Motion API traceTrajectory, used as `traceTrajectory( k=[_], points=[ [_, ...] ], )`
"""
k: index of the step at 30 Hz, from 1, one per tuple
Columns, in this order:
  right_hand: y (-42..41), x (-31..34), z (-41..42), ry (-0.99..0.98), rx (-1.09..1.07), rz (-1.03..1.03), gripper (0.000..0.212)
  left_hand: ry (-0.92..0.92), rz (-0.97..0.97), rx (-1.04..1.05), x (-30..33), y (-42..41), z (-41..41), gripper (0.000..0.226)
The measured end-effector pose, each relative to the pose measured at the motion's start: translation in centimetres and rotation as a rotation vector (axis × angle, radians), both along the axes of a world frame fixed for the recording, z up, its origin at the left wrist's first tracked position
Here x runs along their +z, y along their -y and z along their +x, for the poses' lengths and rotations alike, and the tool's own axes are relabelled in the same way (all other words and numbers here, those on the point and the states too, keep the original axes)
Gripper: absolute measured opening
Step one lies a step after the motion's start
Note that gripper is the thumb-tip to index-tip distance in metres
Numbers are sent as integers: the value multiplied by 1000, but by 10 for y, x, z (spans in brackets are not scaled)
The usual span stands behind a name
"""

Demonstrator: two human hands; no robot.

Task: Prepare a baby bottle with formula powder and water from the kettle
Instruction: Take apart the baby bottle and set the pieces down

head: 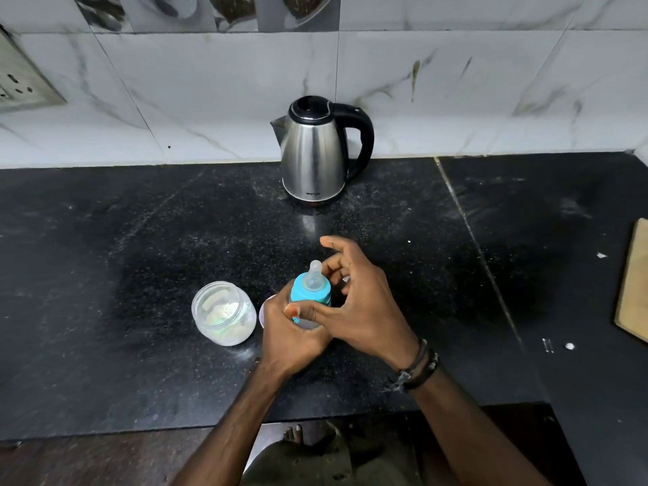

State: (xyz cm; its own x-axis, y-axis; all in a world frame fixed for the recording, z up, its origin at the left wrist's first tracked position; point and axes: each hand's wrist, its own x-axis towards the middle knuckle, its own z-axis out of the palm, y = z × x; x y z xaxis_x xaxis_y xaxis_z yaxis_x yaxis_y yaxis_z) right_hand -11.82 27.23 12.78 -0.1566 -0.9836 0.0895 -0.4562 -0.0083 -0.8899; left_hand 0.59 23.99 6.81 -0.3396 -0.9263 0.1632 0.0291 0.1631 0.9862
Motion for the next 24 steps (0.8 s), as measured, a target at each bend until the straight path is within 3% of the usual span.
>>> traceTrajectory(
  k=[4,6,11,13,20,24],
  points=[
    [-3,1,-8,195,165,62,87,-49,37,19,1,-5,0,19],
    [-4,1,-11,218,228,73,90,-41,43,28,2,-6,0,17],
    [-6,6,-3,-118,39,10,113,28,-16,7,-5,-2,1,38],
    [-6,7,0,-156,-8,8,114,12,-15,0,-7,-2,1,39],
    [-5,5,-12,99,160,11,92,-43,28,12,-1,-11,-1,30],
    [-7,3,-17,167,237,9,100,-48,40,29,2,-14,-1,20]
  ],
)
